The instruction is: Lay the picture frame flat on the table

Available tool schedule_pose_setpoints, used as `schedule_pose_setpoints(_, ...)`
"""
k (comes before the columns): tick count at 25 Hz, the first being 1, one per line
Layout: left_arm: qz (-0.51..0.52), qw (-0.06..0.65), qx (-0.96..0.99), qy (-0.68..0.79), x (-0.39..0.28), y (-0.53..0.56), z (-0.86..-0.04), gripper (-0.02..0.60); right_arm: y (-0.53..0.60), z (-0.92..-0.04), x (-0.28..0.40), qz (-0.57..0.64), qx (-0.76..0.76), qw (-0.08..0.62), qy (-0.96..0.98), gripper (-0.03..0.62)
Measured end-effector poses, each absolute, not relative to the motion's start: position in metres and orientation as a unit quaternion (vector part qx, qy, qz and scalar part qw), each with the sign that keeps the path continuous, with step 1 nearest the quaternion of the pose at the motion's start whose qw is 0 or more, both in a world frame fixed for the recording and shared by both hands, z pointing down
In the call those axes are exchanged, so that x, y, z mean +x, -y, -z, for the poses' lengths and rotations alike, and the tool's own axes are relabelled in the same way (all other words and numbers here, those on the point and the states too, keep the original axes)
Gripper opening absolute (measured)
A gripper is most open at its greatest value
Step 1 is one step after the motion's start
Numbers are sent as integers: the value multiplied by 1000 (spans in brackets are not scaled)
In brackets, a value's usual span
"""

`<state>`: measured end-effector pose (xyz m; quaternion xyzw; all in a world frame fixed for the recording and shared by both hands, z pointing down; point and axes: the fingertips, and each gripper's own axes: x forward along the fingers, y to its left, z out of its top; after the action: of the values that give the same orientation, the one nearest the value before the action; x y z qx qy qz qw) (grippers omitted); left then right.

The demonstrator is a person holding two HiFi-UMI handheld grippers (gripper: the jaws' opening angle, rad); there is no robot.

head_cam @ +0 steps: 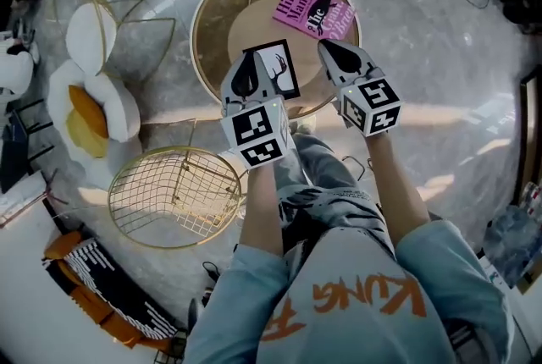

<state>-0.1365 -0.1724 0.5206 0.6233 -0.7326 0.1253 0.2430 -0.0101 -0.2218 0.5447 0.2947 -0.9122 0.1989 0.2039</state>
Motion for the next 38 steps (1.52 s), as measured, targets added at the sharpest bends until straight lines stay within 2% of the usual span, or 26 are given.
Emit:
schedule_pose_setpoints(8,-85,187,591,780,-163,171,-430,20,241,-441,-32,-151,302,129,933,-3)
schedule_pose_setpoints(12,-67,143,603,782,-167,180,-386,20,240,-392,-41,-127,294,93,943,-3)
schedule_pose_setpoints(17,-61,82,620,778,-161,181,-326,20,241,-338,-39,-71,315,81,943,-3)
schedule_pose_setpoints(27,-14,-37,613,789,-171,163,-223,20,235,-236,-48,2,327,-10,945,-3)
schedule_pose_setpoints(38,0,-41,608,793,-181,155,-218,20,228,-228,-38,19,338,-15,941,-3)
